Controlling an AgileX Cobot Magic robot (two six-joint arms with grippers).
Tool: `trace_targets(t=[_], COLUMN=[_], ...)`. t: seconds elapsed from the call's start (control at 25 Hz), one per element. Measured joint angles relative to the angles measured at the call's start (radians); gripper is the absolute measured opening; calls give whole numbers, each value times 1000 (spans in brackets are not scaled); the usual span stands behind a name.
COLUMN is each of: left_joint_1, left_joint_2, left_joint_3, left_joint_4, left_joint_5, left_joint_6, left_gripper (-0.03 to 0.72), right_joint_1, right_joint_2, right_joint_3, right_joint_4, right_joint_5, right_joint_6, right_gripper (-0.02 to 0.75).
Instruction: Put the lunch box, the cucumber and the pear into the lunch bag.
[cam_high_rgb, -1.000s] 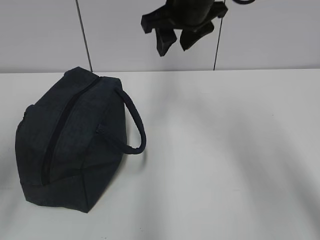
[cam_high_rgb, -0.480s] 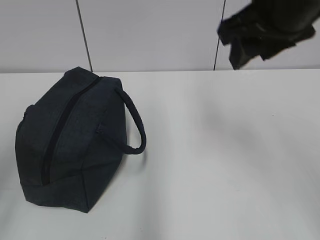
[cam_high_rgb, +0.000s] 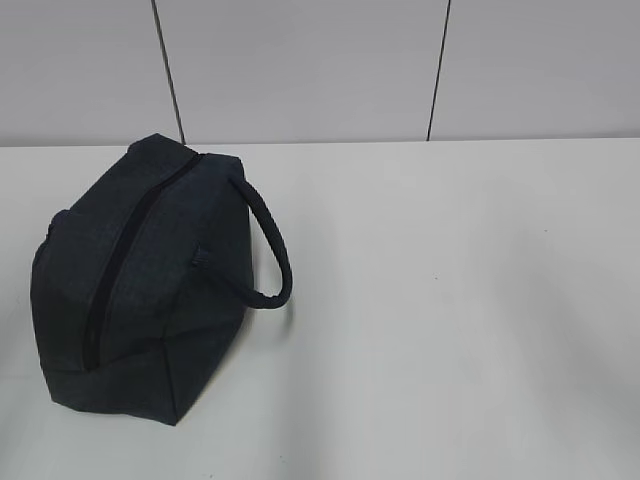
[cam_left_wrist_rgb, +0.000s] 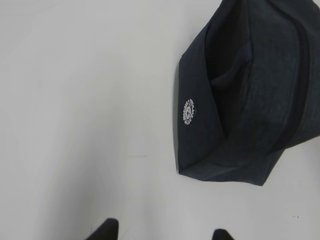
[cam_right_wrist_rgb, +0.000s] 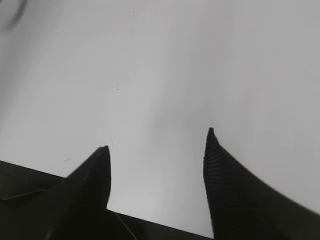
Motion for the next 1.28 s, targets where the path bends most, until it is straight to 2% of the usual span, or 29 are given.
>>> trace_targets(t=[0.32,0.56,0.8,1.12,1.28], left_joint_1=[0,0,0,0,0], left_joint_2=[-209,-314,-368,-462,-505], left_joint_3=[5,21,66,78,78], left_joint_4=[20,34,36,38,38], left_joint_5=[44,45,73,88,88], left_joint_6=[0,0,0,0,0], left_gripper=[306,300,283,258,258], right_joint_1=[0,0,0,0,0], right_joint_2=[-498,-738,-777,-777,-777], right_joint_3=[187,263,274,274,274], right_joint_4=[-6,-39,-42,-41,-41], right_joint_5=[34,83,105,105,105], right_joint_6=[4,4,-20,-35,-35], right_gripper=[463,463,459,380,372])
